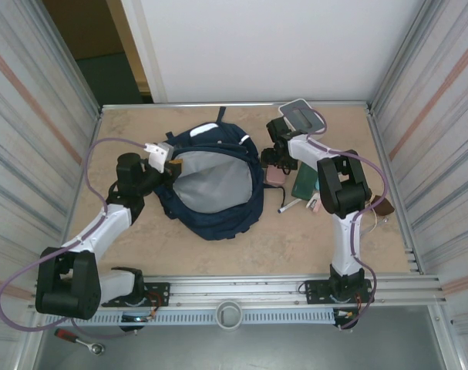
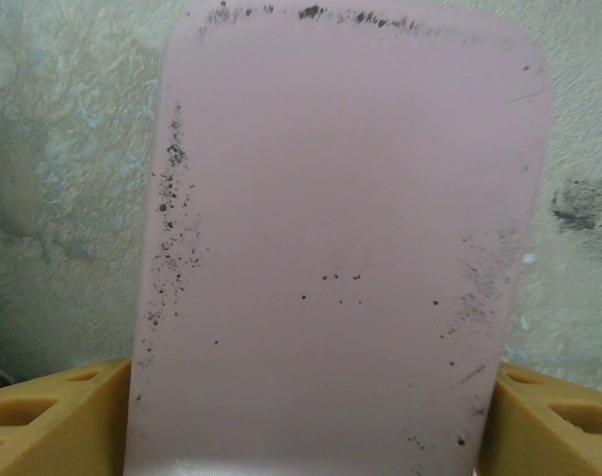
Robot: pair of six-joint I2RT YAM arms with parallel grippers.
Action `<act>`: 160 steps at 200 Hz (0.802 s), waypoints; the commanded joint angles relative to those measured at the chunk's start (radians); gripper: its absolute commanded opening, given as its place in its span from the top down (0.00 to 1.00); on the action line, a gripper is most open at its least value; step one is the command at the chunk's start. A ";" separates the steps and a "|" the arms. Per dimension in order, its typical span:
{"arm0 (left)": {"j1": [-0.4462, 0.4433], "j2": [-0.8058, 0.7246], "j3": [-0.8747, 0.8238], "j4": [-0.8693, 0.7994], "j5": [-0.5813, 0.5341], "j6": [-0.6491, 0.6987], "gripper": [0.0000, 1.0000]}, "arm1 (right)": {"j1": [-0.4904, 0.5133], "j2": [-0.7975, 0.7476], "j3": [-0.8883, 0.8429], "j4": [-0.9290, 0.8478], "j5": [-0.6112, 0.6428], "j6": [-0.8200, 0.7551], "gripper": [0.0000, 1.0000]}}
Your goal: Pack the student bag
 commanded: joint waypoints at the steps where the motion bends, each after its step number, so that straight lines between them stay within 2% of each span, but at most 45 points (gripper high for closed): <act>1: 0.009 0.003 0.024 0.038 0.020 -0.038 1.00 | -0.006 0.027 0.022 -0.027 -0.023 0.016 0.25; 31: 0.010 -0.003 0.021 0.062 0.016 -0.084 1.00 | -0.018 -0.027 0.012 -0.027 -0.010 0.011 0.40; 64: 0.010 -0.014 0.046 0.058 0.038 -0.172 1.00 | -0.008 -0.226 -0.065 0.019 -0.058 0.006 0.49; 111: 0.018 -0.031 0.086 0.061 0.026 -0.288 1.00 | 0.074 -0.525 -0.329 0.124 -0.268 -0.008 0.55; 140: 0.036 -0.023 0.118 0.083 0.053 -0.354 1.00 | 0.169 -0.571 -0.365 0.061 -0.438 -0.103 0.55; 160: 0.037 -0.009 0.130 0.102 0.067 -0.370 1.00 | 0.222 -0.574 -0.380 0.058 -0.510 -0.149 0.54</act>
